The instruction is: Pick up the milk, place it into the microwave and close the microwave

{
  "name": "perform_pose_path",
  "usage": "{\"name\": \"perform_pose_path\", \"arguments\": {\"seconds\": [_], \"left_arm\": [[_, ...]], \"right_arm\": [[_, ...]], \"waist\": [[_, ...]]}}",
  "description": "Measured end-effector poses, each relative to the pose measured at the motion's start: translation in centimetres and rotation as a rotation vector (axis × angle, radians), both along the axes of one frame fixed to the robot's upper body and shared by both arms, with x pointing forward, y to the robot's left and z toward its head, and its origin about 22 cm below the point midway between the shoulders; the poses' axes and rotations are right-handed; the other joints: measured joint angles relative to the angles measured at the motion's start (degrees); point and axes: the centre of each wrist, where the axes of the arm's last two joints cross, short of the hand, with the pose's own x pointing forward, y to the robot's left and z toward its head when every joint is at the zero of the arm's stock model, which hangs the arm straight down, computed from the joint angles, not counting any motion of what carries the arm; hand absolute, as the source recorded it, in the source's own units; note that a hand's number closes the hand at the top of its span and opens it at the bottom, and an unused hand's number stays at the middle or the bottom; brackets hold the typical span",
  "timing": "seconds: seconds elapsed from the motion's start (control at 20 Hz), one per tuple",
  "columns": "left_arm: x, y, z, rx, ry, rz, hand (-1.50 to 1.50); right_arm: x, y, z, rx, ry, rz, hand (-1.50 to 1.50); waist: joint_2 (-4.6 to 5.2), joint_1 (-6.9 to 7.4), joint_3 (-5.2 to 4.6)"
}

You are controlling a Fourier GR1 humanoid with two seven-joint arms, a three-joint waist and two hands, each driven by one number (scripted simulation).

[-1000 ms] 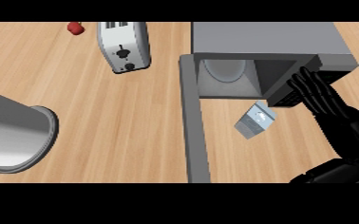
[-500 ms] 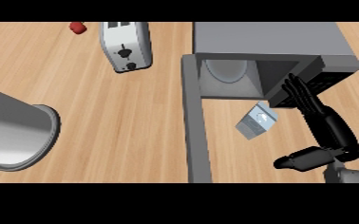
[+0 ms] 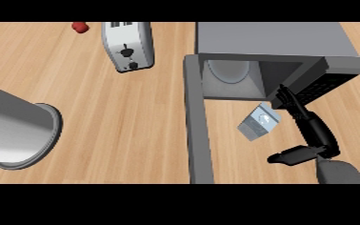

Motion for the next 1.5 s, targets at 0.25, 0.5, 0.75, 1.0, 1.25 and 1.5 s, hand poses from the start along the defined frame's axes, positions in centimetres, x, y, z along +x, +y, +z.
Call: {"name": "perform_pose_path", "arguments": {"seconds": [0.25,0.5,0.75,1.0,1.25,1.5], "left_arm": [[-0.9,0.8,-0.1,-0.015,-0.003,-0.011,-1.50],[-1.8,1.3,-0.2,-0.030,-0.001,-0.021,-1.50],[-2.1,1.4,-0.2,-0.046,-0.001,-0.022,-1.50],[-2.0,1.4,-0.2,-0.058,-0.010,-0.035,-1.50],[-2.2,1.3,-0.4,-0.070,-0.013,-0.051,-1.50],[-2.2,1.2,-0.5,-0.079,-0.014,-0.064,-1.50]], "right_arm": [[0.3,-0.9,-2.6,-0.051,-0.007,0.000,-1.50],[0.5,-0.2,-5.3,-0.068,-0.009,0.025,-1.50],[1.4,0.1,-6.6,-0.058,0.013,0.017,-1.50],[1.8,0.5,-7.5,-0.029,0.044,0.009,-1.50],[2.0,1.9,-8.4,0.009,0.076,0.018,1.50],[2.9,3.1,-8.3,0.005,0.067,0.062,1.50]], "waist": [[0.06,0.21,0.03],[0.15,0.26,0.06],[0.26,0.30,0.09],[0.43,0.51,0.15],[0.55,0.80,0.18],[0.61,1.04,0.13]]}}
